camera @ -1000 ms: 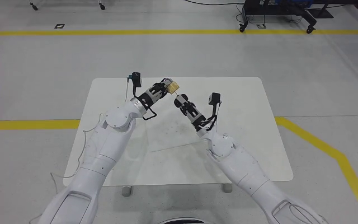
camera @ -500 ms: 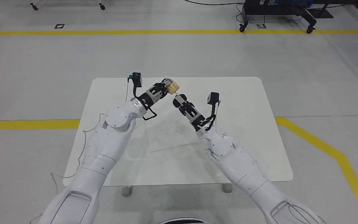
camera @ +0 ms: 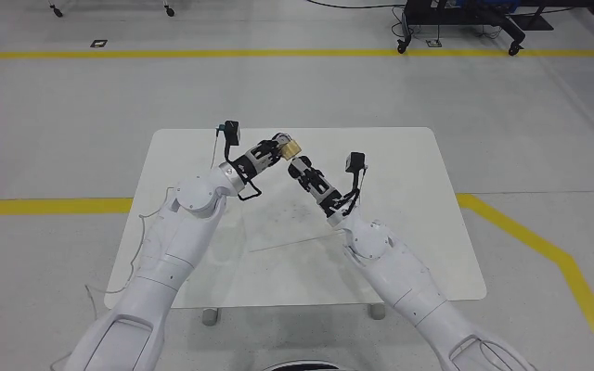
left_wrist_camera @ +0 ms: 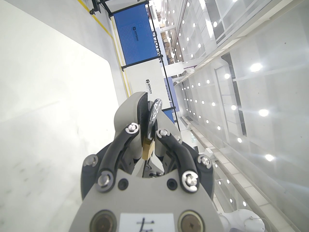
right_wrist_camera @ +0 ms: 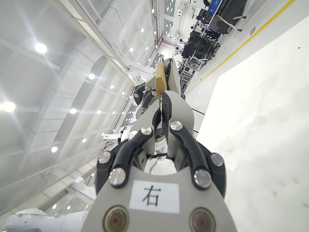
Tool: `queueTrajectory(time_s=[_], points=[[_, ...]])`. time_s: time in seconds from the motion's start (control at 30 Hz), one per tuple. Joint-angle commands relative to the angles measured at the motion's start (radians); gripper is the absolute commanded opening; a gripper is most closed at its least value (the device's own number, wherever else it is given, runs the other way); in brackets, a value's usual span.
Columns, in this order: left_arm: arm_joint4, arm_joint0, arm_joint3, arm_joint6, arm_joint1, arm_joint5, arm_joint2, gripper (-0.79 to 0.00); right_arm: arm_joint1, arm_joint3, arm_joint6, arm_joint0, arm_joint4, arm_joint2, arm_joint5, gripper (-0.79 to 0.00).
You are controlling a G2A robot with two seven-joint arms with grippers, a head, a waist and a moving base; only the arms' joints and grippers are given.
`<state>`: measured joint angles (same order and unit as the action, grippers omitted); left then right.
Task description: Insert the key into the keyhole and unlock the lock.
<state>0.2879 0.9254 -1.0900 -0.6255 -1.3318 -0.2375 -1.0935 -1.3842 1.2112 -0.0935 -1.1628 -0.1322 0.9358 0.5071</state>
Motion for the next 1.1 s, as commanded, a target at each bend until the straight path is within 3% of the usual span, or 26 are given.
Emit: queueTrajectory(time_s=[0.0, 0.37, 0.4, 0.47, 0.53, 1.07], points=[[0.001, -0.001, 0.001, -0.007, 0.000, 0.003, 0.000, -0.785, -0.001, -0.001, -0.002, 0.001, 0.003, 0.001, -0.004, -0.785], [0.004, -0.007, 0.010, -0.027, -0.003, 0.013, 0.001, -0.785, -0.011, -0.014, -0.011, 0.001, 0.010, 0.014, -0.011, -0.785], [0.006, -0.008, 0.010, -0.028, -0.003, 0.013, 0.001, -0.785, -0.012, -0.013, -0.014, 0.000, 0.011, 0.016, -0.011, -0.757], [0.007, -0.009, 0.012, -0.031, -0.003, 0.017, 0.001, -0.785, -0.013, -0.012, -0.017, -0.002, 0.012, 0.019, -0.010, -0.616], [0.011, -0.010, 0.014, -0.033, -0.004, 0.020, 0.001, -0.785, -0.014, -0.012, -0.018, -0.004, 0.013, 0.021, -0.009, -0.579], [0.023, -0.015, 0.028, -0.025, -0.008, 0.036, -0.003, -0.785, -0.016, 0.009, -0.033, -0.044, 0.031, 0.054, 0.011, -0.662]])
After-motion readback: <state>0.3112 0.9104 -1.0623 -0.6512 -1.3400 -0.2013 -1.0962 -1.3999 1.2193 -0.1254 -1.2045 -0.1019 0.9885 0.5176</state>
